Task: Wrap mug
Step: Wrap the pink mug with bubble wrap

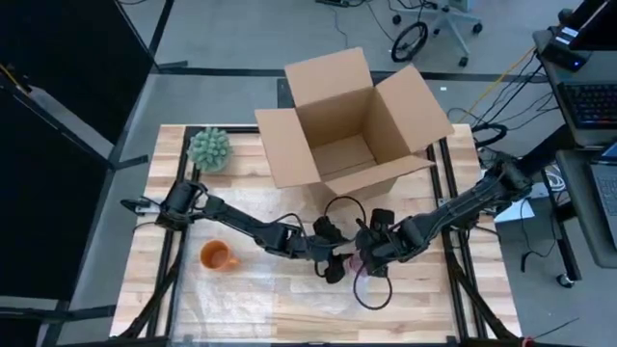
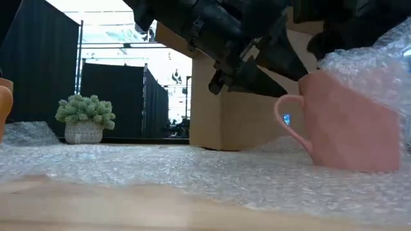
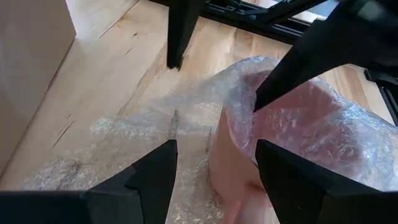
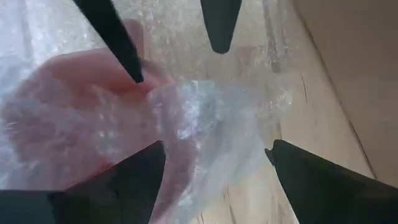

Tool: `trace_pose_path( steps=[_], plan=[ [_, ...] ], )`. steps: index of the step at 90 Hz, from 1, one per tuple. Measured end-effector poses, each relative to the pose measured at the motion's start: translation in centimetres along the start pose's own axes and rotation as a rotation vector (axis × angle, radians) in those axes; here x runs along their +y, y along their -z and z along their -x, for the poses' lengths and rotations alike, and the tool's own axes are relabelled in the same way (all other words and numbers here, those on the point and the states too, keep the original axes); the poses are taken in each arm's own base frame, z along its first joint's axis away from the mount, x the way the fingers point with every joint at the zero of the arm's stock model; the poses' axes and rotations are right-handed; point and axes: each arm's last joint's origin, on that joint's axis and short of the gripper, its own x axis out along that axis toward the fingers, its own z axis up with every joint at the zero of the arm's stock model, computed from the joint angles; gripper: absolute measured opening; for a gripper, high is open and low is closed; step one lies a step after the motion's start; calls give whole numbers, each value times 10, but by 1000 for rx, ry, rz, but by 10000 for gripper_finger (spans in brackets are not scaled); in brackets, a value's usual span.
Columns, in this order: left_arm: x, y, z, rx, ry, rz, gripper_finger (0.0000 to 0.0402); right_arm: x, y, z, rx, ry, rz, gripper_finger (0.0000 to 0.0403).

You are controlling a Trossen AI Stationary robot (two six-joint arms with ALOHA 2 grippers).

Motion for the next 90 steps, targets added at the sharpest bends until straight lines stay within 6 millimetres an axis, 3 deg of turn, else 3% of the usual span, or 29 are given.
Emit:
trace_pose_path(
  steps=[37,90],
  plan=[
    [0,-1,0,-6,4,6,207,-11,15,-40,-36,-59,-94,281],
    [0,-1,0,-7,3,2,207,-8,21,-53,8,-86,-89,281]
  ],
)
